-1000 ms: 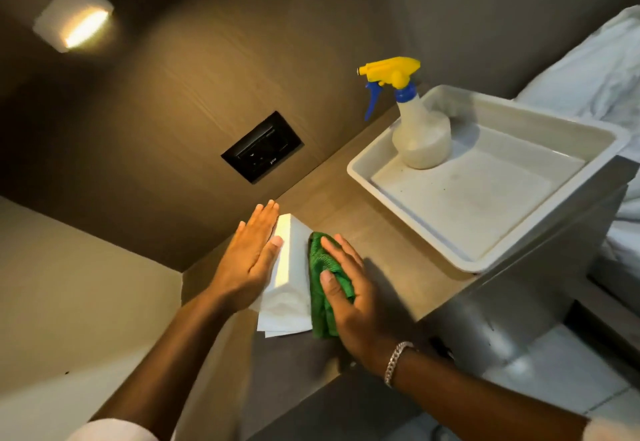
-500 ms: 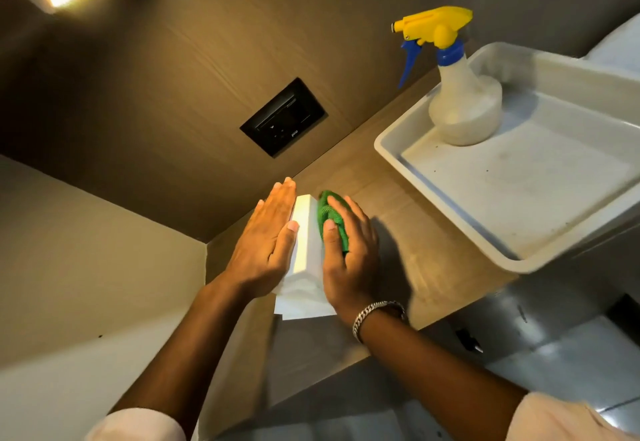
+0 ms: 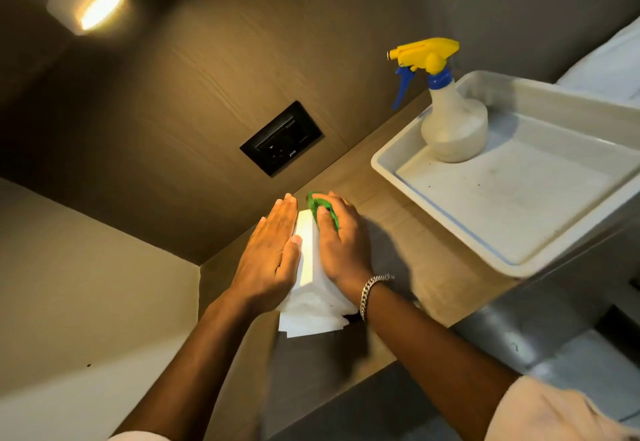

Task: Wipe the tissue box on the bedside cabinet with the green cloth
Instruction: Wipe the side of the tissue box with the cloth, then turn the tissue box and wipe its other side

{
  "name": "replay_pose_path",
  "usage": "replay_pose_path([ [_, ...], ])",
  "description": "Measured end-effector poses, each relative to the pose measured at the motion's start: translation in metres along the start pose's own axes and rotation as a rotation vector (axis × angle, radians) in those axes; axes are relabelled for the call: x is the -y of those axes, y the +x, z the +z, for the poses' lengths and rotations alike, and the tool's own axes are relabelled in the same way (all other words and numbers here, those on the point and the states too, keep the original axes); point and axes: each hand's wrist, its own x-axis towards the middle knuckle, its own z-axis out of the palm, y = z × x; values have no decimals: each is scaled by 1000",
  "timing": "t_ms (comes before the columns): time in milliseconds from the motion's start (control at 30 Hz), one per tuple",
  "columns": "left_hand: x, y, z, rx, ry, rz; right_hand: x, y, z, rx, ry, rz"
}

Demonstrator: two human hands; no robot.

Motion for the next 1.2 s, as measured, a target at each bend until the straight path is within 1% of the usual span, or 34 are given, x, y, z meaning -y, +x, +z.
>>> replay_pose_path([
  [67,5,0,2,-3,15,23,-11,-8,-5,-17,-52,28],
  [233,12,5,6,-44,46,62,-13,-58,-11,-97,-152,-9],
  [333,9,3,7,-88,-16,39,-5,-88,-19,-60,-193,10],
  [433,-2,-4,-3,-198,-151,36,10,-111,-34,7,-208,57],
  [467,-5,-5,-7,-214,-186,51,14,-116,-41,33,-212,78],
  [500,-5,-7,-11,-195,-217,77,18,-121,-49,65,-213,106],
  [533,-4,-9,-16,-141,-244,100,22,-127,-56,99,-207,131],
  [567,0,-9,-22,-50,-264,104,25,-133,-65,124,-201,145],
  [633,7,-5,-36,217,-235,68,29,-141,-81,119,-190,156],
  [700,10,1,-51,454,-147,27,33,-142,-93,83,-176,183],
  [733,8,2,-56,523,-117,21,34,-141,-97,73,-174,196],
  [767,6,2,-59,555,-97,22,36,-140,-100,66,-171,200],
  [833,1,5,-58,532,-74,22,36,-133,-104,59,-140,191],
  [967,-7,2,-50,321,-14,33,34,-118,-111,61,-75,190],
  [1000,-8,1,-48,278,-6,13,33,-113,-112,70,-63,200],
  [1100,-17,0,-44,178,78,-118,30,-102,-117,112,-31,217],
  [1200,-30,4,-42,121,198,-336,30,-90,-124,140,-1,193],
])
